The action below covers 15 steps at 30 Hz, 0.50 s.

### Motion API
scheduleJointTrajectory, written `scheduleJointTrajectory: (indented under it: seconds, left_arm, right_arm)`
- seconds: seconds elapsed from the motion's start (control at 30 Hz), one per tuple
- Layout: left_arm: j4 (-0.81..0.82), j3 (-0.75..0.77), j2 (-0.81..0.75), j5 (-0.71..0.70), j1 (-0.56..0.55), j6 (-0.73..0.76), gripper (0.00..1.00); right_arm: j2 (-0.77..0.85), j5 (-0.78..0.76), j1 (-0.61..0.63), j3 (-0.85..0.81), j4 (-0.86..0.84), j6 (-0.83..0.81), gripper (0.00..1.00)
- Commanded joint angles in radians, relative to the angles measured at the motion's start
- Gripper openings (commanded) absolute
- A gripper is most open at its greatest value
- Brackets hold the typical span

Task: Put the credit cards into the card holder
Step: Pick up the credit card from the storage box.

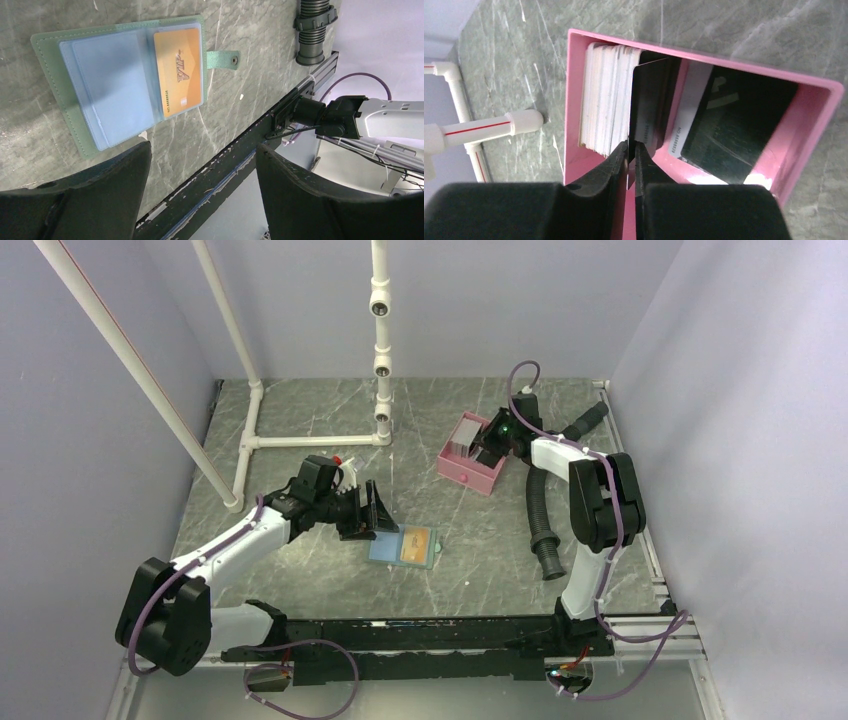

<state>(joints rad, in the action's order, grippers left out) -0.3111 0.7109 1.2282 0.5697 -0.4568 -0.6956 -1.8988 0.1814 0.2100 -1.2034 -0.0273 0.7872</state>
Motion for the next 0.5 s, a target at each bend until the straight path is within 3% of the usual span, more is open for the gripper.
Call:
scheduleJointTrajectory:
  seconds: [0.0, 0.23, 0.47]
  left_arm:
    - [0.029, -0.005, -0.018, 0.007, 0.003, 0.003, 0.81]
    - [0.026, -0.005, -0.013, -0.017, 0.003, 0.003, 0.81]
    - [0.003, -0.024, -0.006, -0.097, 0.022, 0.003, 0.83]
  right_arm:
    - [0.062, -0.018, 0.009, -0.035, 0.020, -0.017, 0.08]
    - [0.104, -0.060, 0.025, -0.059, 0.095, -0.062, 0.00]
    - [0.209, -0.172, 0.066, -0.078, 0.271, -0.144, 0.00]
